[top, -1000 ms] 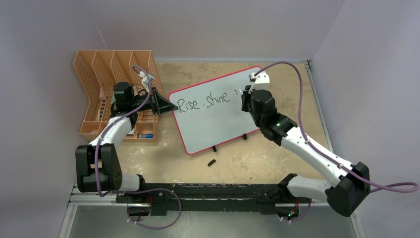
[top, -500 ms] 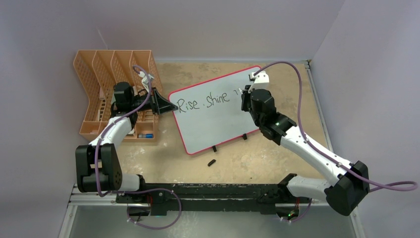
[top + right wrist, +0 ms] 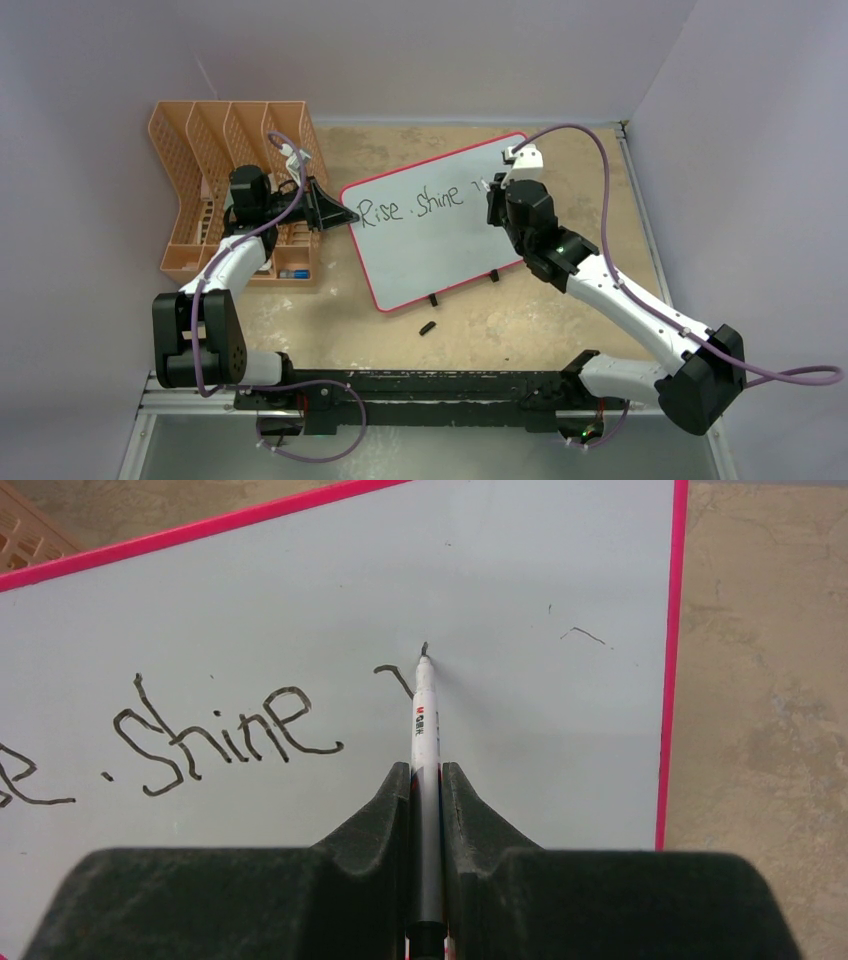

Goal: Write a sentence on the whiteboard

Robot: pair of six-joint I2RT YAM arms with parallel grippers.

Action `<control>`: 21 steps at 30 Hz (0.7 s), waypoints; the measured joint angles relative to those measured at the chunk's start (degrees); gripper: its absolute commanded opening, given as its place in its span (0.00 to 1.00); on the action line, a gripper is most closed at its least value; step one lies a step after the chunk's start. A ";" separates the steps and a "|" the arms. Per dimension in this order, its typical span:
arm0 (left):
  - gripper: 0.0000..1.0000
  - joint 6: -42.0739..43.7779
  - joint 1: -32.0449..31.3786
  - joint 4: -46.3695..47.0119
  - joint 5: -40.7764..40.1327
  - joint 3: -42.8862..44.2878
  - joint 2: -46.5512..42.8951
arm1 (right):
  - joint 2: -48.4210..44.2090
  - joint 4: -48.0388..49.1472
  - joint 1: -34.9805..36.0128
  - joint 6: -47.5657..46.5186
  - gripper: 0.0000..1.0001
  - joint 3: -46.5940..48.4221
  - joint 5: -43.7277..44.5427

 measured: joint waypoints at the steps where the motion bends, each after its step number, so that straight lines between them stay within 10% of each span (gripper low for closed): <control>1: 0.00 0.00 0.00 -0.02 0.00 0.00 0.00 | 0.00 -0.24 0.00 0.07 0.00 0.00 -0.07; 21: 0.00 -0.02 0.00 -0.04 -0.24 0.00 0.00 | -0.90 -4.85 0.00 2.73 0.00 -0.42 -3.10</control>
